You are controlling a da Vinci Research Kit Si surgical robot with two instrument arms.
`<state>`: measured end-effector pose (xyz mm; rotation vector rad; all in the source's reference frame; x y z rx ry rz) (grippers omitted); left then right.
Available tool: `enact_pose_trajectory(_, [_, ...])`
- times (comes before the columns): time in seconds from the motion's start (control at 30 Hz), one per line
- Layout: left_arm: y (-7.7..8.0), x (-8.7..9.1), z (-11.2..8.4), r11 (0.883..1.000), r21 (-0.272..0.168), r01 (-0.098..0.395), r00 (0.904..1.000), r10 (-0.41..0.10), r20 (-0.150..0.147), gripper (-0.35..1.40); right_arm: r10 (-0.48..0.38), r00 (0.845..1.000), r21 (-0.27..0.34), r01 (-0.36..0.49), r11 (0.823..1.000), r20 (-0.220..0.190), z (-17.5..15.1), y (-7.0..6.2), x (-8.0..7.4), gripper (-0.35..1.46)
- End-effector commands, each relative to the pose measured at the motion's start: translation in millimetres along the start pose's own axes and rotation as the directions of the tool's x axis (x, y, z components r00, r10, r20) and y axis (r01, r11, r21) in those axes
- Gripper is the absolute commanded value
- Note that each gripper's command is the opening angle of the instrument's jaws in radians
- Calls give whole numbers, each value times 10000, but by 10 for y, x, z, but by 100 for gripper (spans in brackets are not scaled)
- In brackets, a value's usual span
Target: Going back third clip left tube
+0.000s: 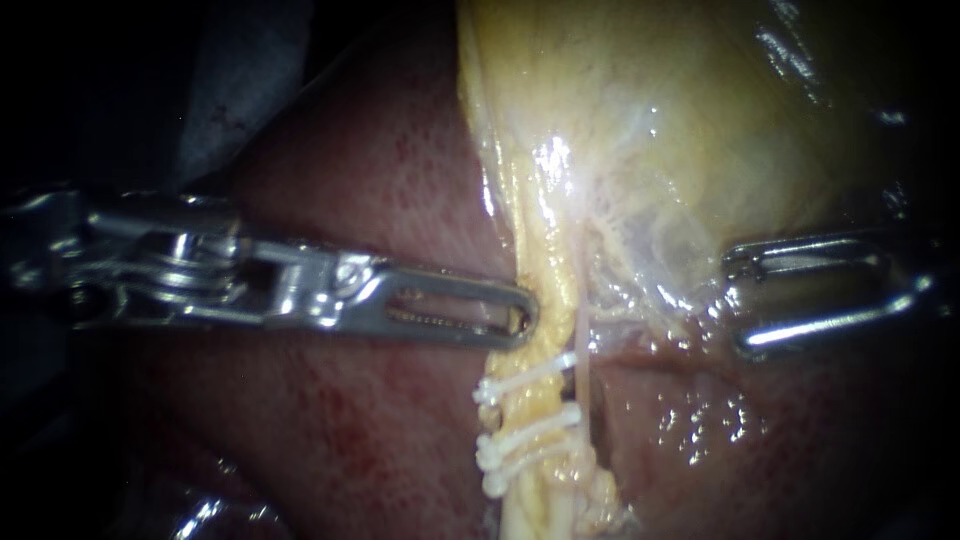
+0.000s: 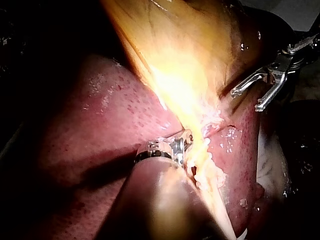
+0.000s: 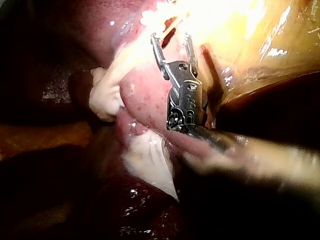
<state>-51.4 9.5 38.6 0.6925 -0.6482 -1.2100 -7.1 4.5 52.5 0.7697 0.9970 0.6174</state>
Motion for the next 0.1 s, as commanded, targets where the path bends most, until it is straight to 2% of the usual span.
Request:
enact_pose_trajectory(0.03, [0, 0, 0, 10000, 3, 0, 10000, 0, 0, -35, 0, 10000, 0, 0, 10000, -1, 0, 0, 0, 48])
enact_pose_trajectory(0.1, [0, 0, -1, 10000, 5, 0, 10000, 0, -2, -35, 0, 10000, 0, 0, 10000, -1, 0, 0, 0, 48])
